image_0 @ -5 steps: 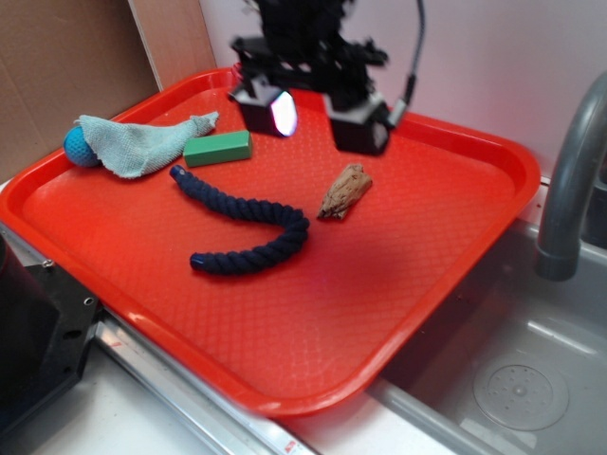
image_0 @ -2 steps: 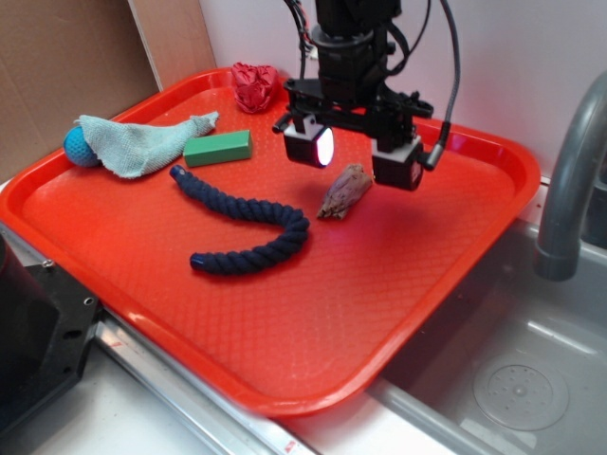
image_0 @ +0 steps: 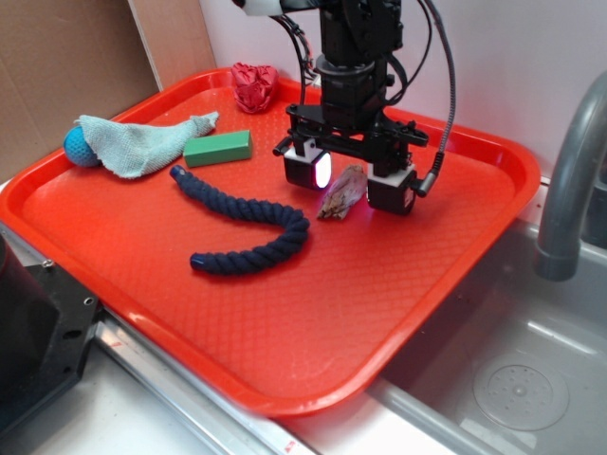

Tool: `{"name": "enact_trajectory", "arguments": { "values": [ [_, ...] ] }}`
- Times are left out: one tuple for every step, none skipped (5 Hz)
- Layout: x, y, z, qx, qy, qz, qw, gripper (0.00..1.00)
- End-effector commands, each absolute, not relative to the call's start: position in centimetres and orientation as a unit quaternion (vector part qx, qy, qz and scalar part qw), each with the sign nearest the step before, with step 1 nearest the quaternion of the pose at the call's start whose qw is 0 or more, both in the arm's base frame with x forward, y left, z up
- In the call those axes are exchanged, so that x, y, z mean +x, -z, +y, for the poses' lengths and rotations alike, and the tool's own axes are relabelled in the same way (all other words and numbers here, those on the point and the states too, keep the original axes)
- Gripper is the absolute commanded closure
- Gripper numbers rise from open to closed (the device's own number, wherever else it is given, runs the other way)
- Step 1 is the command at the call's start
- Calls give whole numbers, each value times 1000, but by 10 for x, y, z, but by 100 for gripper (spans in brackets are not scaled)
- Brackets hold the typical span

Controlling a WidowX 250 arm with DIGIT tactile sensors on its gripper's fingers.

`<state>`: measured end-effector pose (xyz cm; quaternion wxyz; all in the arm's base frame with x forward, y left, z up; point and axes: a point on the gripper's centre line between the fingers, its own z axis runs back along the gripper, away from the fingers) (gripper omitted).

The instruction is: Grab the wood chip.

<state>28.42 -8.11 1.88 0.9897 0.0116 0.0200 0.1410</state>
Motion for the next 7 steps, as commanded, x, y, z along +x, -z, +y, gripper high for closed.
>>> {"name": "enact_trajectory", "arguments": {
  "values": [
    [272, -30, -68, -8, -144, 1, 989, 100],
    [262, -55, -60, -23, -140, -21, 990, 100],
    [250, -96, -50, -31, -131, -44, 990, 100],
    [240, -137, -42, -10, -117, -52, 992, 100],
    [224, -166, -36, 11, -100, -54, 993, 100],
    [218, -192, -26, 16, -89, -22, 996, 100],
    [223, -207, -13, 26, -67, -20, 997, 100]
  ]
}}
